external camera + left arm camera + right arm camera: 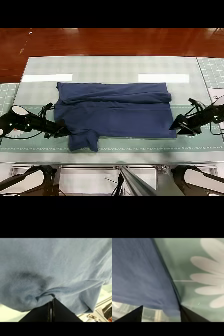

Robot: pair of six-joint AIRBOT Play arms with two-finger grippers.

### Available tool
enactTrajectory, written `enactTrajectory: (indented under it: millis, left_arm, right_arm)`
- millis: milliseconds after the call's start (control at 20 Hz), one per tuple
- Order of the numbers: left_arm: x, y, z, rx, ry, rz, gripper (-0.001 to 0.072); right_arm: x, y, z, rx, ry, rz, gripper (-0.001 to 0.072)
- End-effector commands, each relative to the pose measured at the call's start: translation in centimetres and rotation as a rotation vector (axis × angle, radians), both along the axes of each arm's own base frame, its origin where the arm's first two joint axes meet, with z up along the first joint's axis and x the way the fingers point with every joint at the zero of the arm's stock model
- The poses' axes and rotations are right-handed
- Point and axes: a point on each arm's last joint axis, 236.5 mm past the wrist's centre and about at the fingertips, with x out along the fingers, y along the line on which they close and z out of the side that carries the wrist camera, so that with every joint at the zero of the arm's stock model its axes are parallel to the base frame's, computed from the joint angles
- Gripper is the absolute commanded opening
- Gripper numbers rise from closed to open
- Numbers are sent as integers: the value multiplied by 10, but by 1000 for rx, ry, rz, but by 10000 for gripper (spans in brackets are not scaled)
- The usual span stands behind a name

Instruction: Fold the shirts.

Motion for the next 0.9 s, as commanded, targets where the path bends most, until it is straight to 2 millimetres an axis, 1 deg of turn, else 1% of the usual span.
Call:
enactTrajectory:
  millis: [0, 50, 100, 150, 200, 300, 350, 450, 500, 550, 600, 650, 750, 850]
  left_arm:
    - [0, 0, 1, -2, -7, -11, 30]
    - [1, 0, 1, -2, -8, -11, 30]
    - [4, 1, 3, 0, -21, -15, 30]
    - [11, 2, 7, 2, -49, -27, 29]
    - [22, 4, 16, 6, -85, -36, 30]
    - [55, 11, 45, 23, -197, -46, 30]
    - [78, 12, 69, 27, -278, -42, 30]
    - [121, 9, 123, 4, -446, -3, 29]
    - [138, 8, 145, -8, -515, 15, 30]
    - [154, 8, 162, -9, -570, 25, 29]
    - [166, 8, 168, 2, -605, 29, 29]
    - [176, 8, 169, 9, -623, 29, 29]
    - [194, 6, 158, 10, -610, 29, 29]
    - [216, 6, 145, -18, -580, 41, 29]
  right_arm:
    - [-7, 22, -14, 18, 49, 18, 438]
    - [-8, 28, -12, 26, 47, 43, 207]
    - [-7, 31, -7, 36, 41, 78, 61]
    - [-3, 32, 1, 47, 12, 107, 47]
    - [7, 31, 13, 51, -30, 124, 20]
    - [38, 23, 39, 13, -163, 123, 19]
    - [60, 23, 57, -1, -255, 108, 19]
    - [101, 31, 92, 31, -418, 47, 18]
    - [120, 36, 104, 56, -480, 7, 18]
    - [136, 38, 111, 71, -532, -35, 17]
    - [153, 37, 114, 73, -580, -83, 17]
    - [167, 35, 113, 75, -611, -130, 17]
    - [189, 30, 105, 78, -651, -188, 17]
    - [208, 25, 94, 80, -678, -238, 17]
